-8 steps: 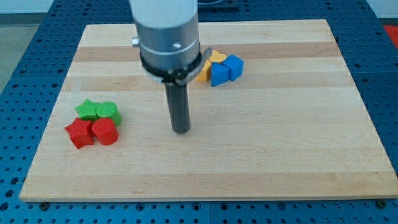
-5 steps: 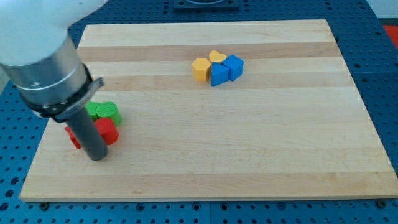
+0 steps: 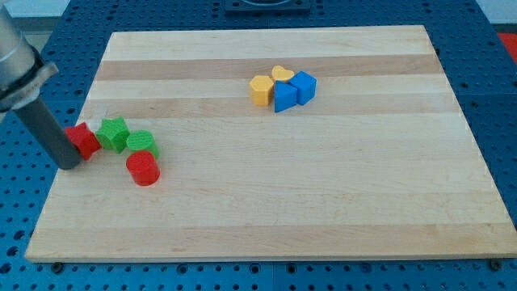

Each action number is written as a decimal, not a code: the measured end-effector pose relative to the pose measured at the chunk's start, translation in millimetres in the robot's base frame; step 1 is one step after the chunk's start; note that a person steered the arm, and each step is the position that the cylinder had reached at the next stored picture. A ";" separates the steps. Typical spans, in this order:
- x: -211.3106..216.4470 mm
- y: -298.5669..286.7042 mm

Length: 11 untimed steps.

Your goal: Push the red star to the top left of the board

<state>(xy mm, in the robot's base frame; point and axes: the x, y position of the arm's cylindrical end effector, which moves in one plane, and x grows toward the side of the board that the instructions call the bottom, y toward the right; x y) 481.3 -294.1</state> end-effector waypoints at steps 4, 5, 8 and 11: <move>-83.6 -10.6; -77.1 -10.7; -19.4 -10.6; -69.2 45.2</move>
<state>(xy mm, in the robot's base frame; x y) 412.1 -248.9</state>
